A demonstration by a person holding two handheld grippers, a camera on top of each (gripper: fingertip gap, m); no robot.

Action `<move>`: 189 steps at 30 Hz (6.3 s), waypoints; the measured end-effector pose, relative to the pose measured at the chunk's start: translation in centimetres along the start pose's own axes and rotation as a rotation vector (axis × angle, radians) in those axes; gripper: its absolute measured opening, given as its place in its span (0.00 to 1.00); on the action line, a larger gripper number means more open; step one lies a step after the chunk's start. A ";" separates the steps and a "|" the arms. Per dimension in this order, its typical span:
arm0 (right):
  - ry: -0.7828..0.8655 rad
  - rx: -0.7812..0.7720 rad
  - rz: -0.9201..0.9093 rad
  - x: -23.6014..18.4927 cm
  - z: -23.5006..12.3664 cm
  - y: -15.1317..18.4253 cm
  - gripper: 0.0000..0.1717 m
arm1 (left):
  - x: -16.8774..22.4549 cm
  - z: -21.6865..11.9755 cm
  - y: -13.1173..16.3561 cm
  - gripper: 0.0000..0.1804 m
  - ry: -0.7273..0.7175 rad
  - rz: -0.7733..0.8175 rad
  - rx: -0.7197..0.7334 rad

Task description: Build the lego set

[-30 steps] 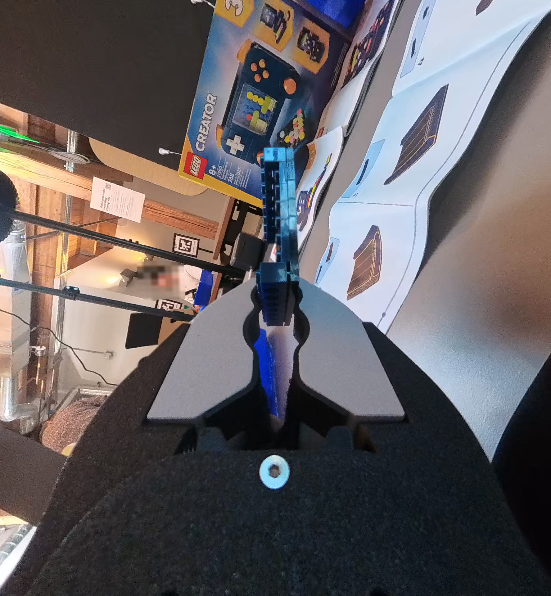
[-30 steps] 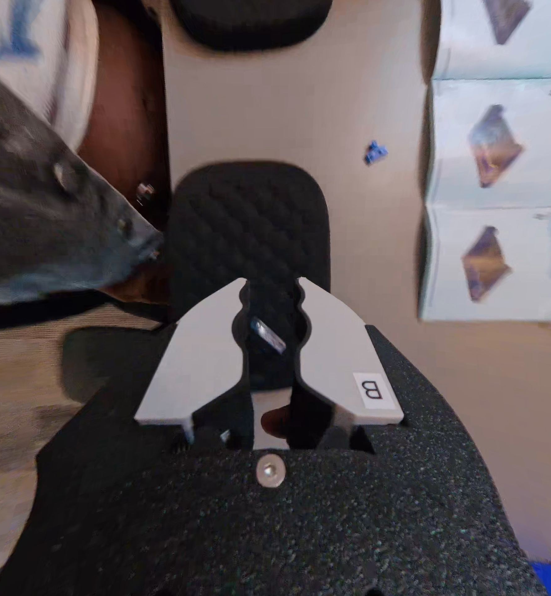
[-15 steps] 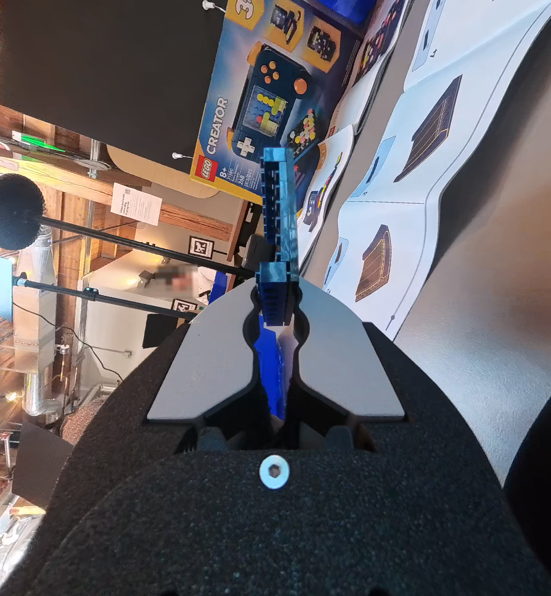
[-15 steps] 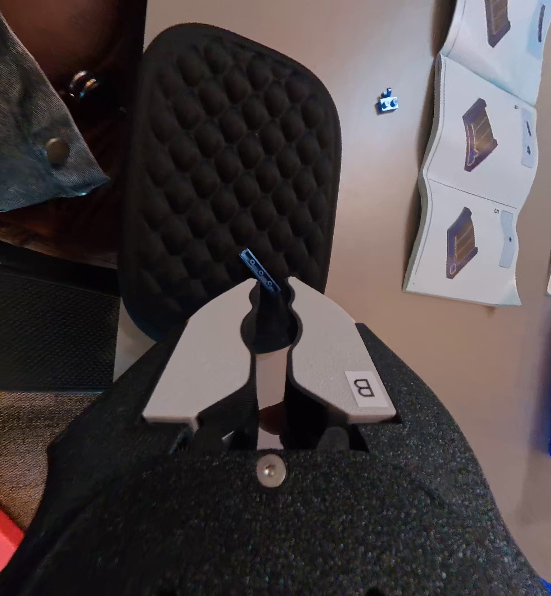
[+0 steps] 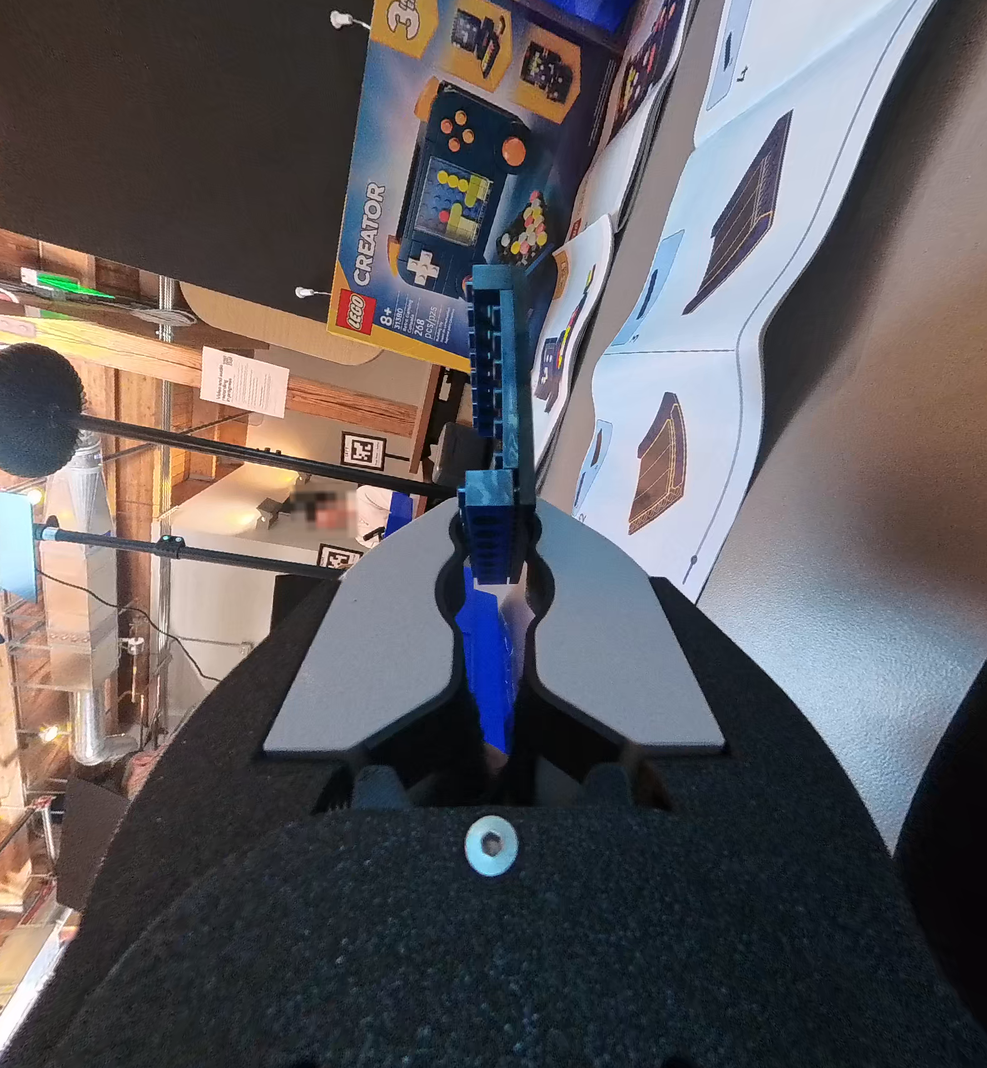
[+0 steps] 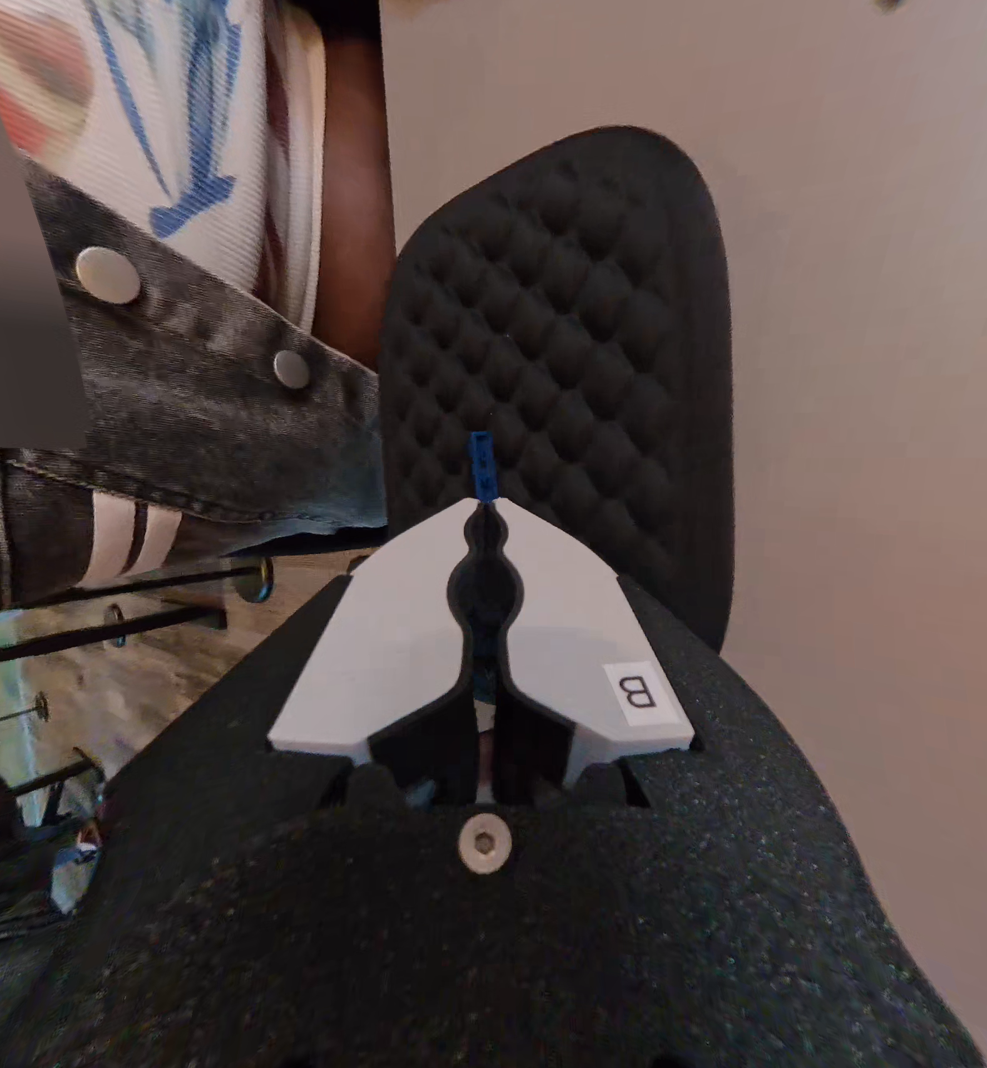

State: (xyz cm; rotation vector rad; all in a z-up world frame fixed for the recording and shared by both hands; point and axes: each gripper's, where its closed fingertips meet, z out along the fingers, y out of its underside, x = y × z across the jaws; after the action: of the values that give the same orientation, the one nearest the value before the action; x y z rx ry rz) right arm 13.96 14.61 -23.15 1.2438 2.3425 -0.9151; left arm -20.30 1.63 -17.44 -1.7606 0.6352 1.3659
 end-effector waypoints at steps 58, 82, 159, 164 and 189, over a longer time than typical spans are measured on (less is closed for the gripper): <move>0.824 0.535 0.155 0.6 -0.5 -2.0 0.24 | 6.1 -1.6 -14.9 0.09 0.183 0.178 0.245; 0.943 0.585 0.155 -0.3 -0.3 1.2 0.18 | 6.1 -1.3 -14.2 0.09 0.185 0.156 0.232; 1.021 1.006 0.026 1.3 -1.6 -19.5 0.19 | 3.9 -1.2 -14.5 0.09 0.044 0.066 0.080; 1.009 1.004 0.055 1.3 -1.6 -19.4 0.20 | 4.0 -1.2 -14.5 0.09 0.041 0.077 0.077; 0.524 0.517 -0.421 3.5 -2.4 -17.5 0.11 | 3.1 -2.9 -12.3 0.09 0.011 0.223 0.106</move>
State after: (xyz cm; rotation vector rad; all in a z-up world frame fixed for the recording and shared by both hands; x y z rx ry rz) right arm -2.50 11.20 -16.66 1.3133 2.9744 -1.5682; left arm -8.14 6.27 -16.54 -1.6515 0.9153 1.4433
